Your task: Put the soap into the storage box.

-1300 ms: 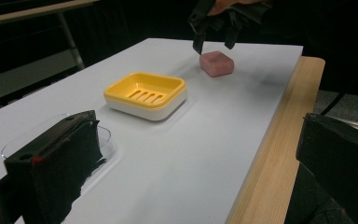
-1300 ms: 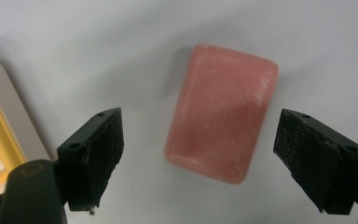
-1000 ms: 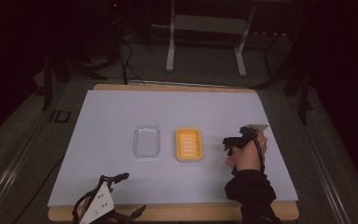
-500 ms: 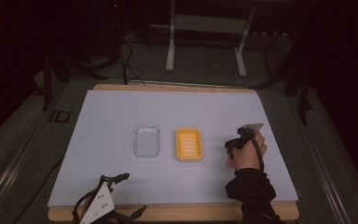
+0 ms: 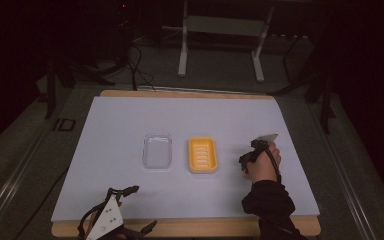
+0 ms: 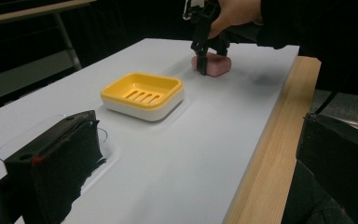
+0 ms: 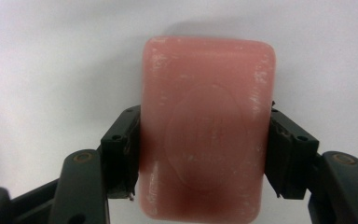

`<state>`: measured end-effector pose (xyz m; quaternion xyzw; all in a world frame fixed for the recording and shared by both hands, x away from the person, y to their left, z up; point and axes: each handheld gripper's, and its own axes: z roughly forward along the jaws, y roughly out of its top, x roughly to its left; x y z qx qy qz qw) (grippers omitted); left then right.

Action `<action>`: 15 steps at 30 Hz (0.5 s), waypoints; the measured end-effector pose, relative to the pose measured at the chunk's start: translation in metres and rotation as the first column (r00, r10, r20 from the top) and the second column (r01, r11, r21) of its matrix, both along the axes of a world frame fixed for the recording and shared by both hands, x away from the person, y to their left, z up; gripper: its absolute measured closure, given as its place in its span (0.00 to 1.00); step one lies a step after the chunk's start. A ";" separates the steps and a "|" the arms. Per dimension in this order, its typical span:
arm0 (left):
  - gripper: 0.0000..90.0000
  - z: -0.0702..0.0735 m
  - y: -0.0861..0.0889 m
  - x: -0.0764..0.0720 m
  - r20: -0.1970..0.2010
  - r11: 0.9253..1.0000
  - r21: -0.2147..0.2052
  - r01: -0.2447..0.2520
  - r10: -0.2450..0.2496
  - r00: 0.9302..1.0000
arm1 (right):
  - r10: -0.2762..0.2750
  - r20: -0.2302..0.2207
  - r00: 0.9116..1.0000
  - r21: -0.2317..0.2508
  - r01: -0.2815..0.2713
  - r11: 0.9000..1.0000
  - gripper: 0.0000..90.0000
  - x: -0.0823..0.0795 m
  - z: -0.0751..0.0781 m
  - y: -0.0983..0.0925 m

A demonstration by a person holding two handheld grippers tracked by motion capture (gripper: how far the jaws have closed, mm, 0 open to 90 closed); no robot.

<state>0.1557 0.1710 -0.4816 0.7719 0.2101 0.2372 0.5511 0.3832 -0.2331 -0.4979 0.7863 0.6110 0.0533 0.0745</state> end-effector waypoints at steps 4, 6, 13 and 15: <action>0.01 0.000 0.000 0.000 -0.001 1.000 0.003 0.000 0.000 1.000 | 0.029 -0.008 1.000 0.000 -0.029 1.000 0.42 0.000 0.005 0.003; 0.01 0.000 0.000 0.000 -0.001 1.000 0.003 0.000 0.000 1.000 | 0.035 -0.017 0.999 0.014 -0.034 0.999 0.42 0.000 0.010 0.005; 0.01 0.000 0.000 0.000 0.000 1.000 0.002 -0.002 0.002 1.000 | 0.062 0.014 0.998 0.030 -0.062 0.998 0.42 0.000 0.035 0.011; 0.01 0.000 0.000 0.000 0.000 1.000 0.001 0.000 0.000 1.000 | 0.066 0.019 0.998 0.036 -0.067 0.997 0.42 0.001 0.042 0.012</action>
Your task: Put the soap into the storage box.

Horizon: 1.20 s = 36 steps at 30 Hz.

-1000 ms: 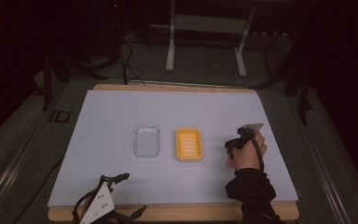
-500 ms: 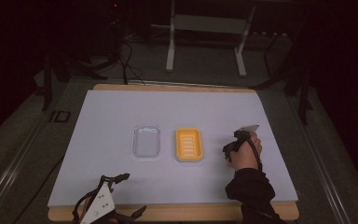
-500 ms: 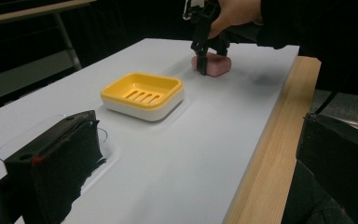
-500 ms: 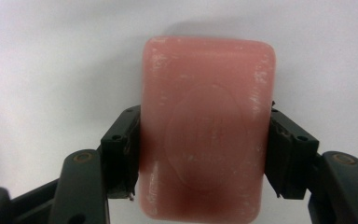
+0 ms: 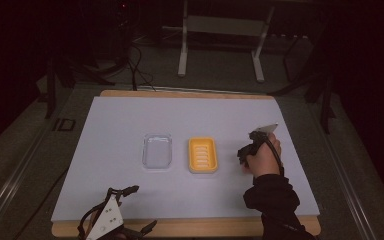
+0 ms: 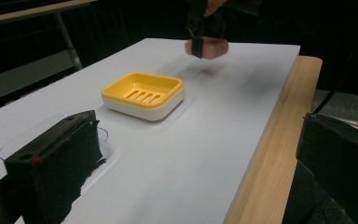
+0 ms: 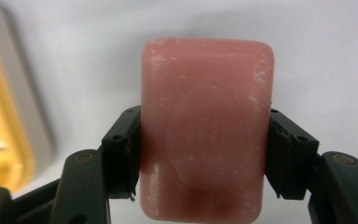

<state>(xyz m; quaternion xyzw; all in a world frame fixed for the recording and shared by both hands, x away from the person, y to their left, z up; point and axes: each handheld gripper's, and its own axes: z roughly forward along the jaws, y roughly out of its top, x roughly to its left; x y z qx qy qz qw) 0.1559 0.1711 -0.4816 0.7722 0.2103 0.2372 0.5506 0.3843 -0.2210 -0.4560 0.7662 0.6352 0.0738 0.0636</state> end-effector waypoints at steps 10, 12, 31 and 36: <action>0.01 0.000 0.000 0.000 0.001 1.000 0.002 0.001 -0.001 1.000 | 0.084 -0.019 0.996 0.034 -0.083 0.996 0.42 0.000 0.025 0.008; 0.01 0.000 -0.001 0.000 -0.001 1.000 0.003 0.001 -0.001 1.000 | 0.102 -0.016 0.995 0.042 -0.101 0.994 0.42 0.000 0.031 0.012; 0.01 0.000 0.000 0.000 0.001 1.000 -0.001 0.001 -0.001 1.000 | 0.247 -0.009 0.969 0.039 -0.247 0.968 0.42 0.006 0.064 0.070; 0.01 0.000 0.001 -0.001 0.001 1.000 -0.004 0.003 -0.003 1.000 | 0.280 -0.012 0.960 0.052 -0.279 0.959 0.42 0.009 0.065 0.085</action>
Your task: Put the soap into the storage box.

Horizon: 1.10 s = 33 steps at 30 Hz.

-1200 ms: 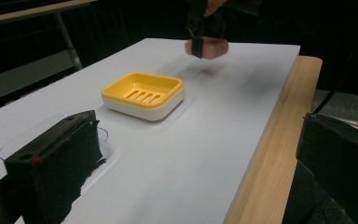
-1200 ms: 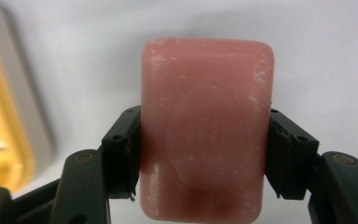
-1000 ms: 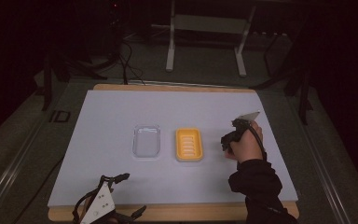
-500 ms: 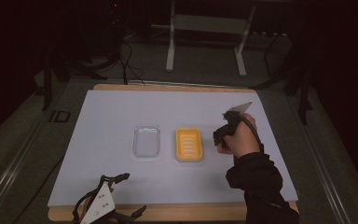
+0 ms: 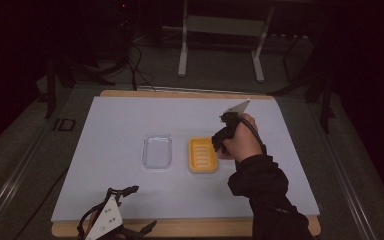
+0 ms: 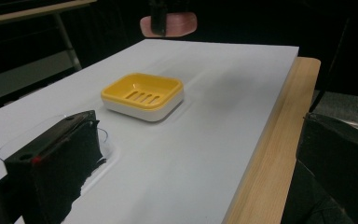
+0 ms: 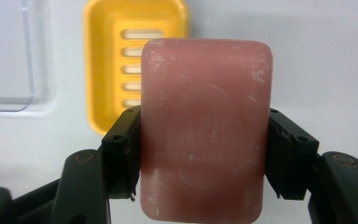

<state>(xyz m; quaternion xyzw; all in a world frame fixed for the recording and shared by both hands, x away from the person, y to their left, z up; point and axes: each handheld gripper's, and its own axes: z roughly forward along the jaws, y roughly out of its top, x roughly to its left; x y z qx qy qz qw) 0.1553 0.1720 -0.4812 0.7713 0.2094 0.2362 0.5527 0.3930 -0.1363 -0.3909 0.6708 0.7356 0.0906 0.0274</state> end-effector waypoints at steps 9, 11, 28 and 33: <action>0.01 0.000 0.000 0.000 -0.002 1.000 0.001 0.004 -0.004 1.000 | 0.055 -0.012 0.998 0.029 -0.055 0.998 0.42 0.003 -0.002 0.021; 0.01 0.000 0.000 0.000 -0.003 1.000 0.002 0.006 -0.006 1.000 | 0.061 -0.001 0.998 0.027 -0.061 0.998 0.42 0.005 -0.007 0.026; 0.01 0.000 0.000 -0.001 -0.006 1.000 0.002 0.015 -0.015 1.000 | 0.066 0.011 0.998 0.024 -0.066 0.998 0.42 0.021 -0.062 0.046; 0.01 0.001 0.000 -0.001 -0.006 1.000 0.002 0.016 -0.016 1.000 | 0.086 0.006 0.996 0.021 -0.087 0.996 0.42 0.024 -0.074 0.051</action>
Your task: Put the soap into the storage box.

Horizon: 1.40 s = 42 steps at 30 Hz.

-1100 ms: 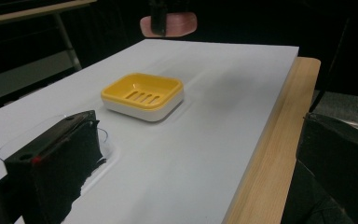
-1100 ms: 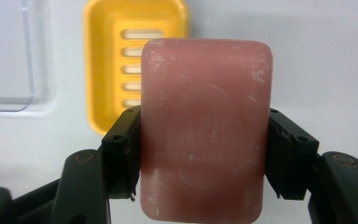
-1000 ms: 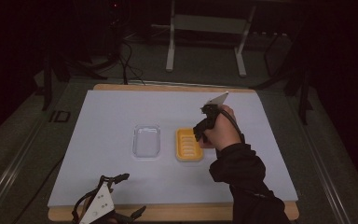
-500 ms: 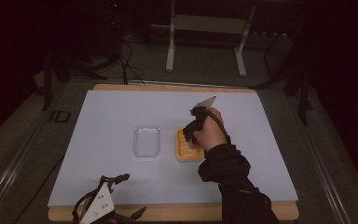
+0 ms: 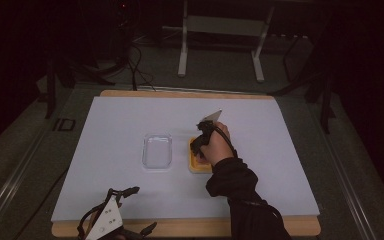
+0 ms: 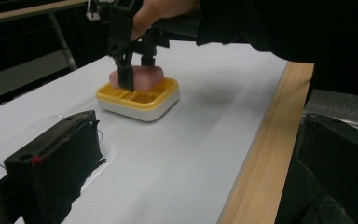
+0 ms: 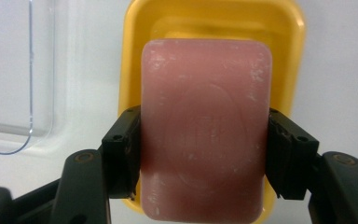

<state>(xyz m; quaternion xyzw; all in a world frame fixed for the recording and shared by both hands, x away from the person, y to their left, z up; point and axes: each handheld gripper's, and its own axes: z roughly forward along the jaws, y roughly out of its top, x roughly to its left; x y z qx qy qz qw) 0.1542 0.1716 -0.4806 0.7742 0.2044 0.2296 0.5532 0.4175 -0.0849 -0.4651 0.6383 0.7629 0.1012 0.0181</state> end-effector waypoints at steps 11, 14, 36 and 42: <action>0.01 0.000 0.000 0.000 -0.002 1.000 -0.004 0.003 -0.003 1.000 | -0.002 -0.017 1.000 -0.022 0.002 1.000 0.42 0.005 -0.020 0.006; 0.01 0.000 0.000 0.000 -0.003 1.000 -0.003 0.004 -0.004 1.000 | -0.014 -0.025 1.000 -0.023 0.013 1.000 0.40 0.006 -0.019 0.006; 0.01 0.000 -0.001 0.001 -0.006 1.000 -0.004 0.000 0.000 1.000 | 0.170 0.165 0.972 0.143 -0.194 0.971 0.20 -0.021 0.036 -0.031; 0.01 -0.001 -0.001 0.001 -0.007 1.000 -0.004 -0.002 0.002 1.000 | 0.223 0.232 0.947 0.129 -0.257 0.958 0.23 -0.035 0.040 -0.049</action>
